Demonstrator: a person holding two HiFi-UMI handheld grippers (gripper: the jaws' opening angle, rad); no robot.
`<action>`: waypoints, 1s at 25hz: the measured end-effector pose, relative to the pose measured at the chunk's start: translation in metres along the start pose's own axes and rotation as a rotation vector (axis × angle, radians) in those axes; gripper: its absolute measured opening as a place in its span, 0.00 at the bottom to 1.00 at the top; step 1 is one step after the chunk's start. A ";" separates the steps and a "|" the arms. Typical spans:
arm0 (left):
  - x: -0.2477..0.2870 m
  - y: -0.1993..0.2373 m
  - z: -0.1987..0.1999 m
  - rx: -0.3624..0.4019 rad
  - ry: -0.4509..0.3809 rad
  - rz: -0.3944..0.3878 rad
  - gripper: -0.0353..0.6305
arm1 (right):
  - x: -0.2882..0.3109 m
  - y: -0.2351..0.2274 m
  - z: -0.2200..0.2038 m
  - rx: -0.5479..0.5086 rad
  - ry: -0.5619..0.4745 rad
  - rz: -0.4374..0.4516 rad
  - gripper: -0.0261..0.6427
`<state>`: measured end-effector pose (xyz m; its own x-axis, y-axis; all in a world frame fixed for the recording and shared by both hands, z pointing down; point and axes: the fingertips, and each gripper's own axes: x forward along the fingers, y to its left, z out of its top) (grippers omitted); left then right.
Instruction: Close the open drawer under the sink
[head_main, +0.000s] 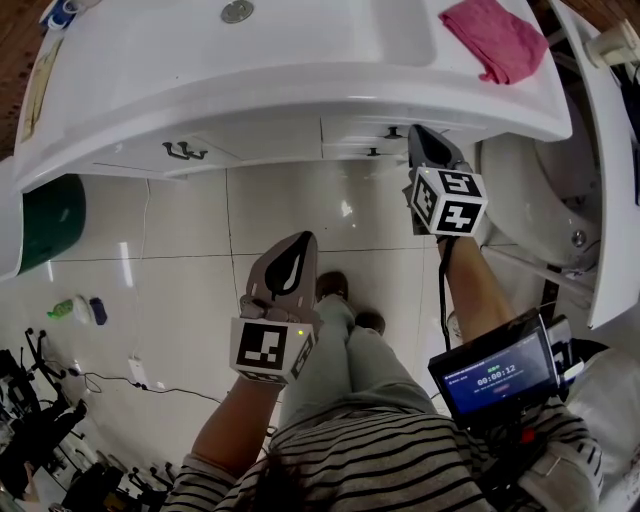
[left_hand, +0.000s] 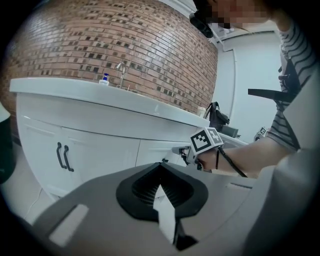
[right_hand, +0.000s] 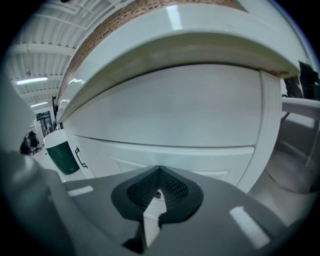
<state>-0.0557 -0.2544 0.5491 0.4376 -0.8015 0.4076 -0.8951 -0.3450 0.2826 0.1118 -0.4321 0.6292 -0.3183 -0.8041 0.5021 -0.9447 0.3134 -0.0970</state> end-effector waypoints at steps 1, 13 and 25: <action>-0.003 -0.002 0.001 -0.001 0.000 0.002 0.08 | -0.004 0.002 0.004 -0.018 -0.005 0.004 0.04; -0.052 -0.055 0.053 0.037 -0.064 -0.022 0.08 | -0.103 0.028 0.056 -0.034 -0.069 0.034 0.04; -0.129 -0.143 0.138 0.096 -0.143 -0.075 0.08 | -0.282 0.068 0.122 -0.048 -0.160 0.109 0.04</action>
<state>0.0043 -0.1696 0.3360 0.4929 -0.8305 0.2594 -0.8675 -0.4460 0.2202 0.1281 -0.2456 0.3761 -0.4306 -0.8328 0.3479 -0.9003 0.4235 -0.1006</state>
